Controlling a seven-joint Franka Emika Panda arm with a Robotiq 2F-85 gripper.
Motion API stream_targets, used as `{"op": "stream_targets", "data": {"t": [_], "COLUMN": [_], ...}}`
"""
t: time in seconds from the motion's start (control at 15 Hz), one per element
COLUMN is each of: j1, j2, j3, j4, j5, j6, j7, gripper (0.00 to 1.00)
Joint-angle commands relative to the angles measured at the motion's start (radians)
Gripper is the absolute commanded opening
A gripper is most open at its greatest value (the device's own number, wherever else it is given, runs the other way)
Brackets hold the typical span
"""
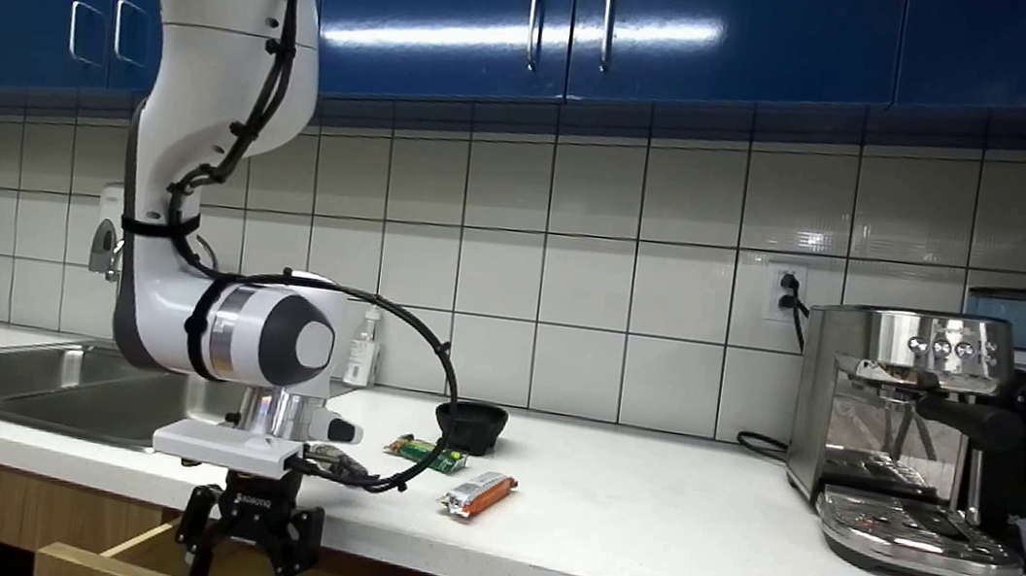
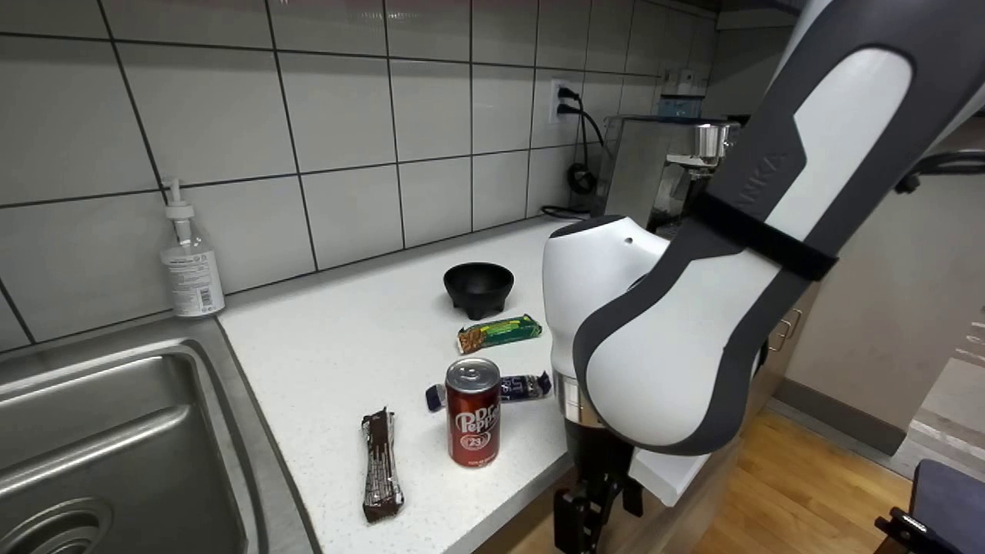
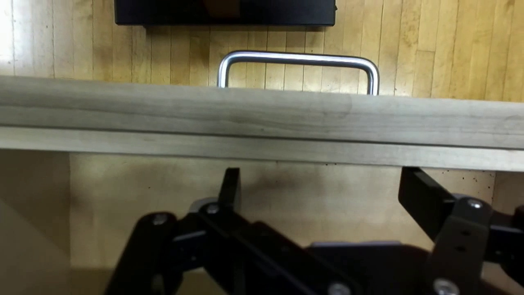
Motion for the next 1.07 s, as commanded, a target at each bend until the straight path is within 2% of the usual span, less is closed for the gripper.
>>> {"op": "stream_targets", "data": {"t": [0.0,0.47,1.0], "j1": [-0.020,-0.019,-0.019], "j2": [-0.074,-0.115,-0.123], "j3": [0.035,0.051,0.067], "j4": [-0.107,-0.192,-0.226], "j5": [0.041,0.091,0.125], "j6": [0.025,0.050,0.030], "j7": [0.002,0.013,0.011], "gripper": [1.00,1.00,1.00]}}
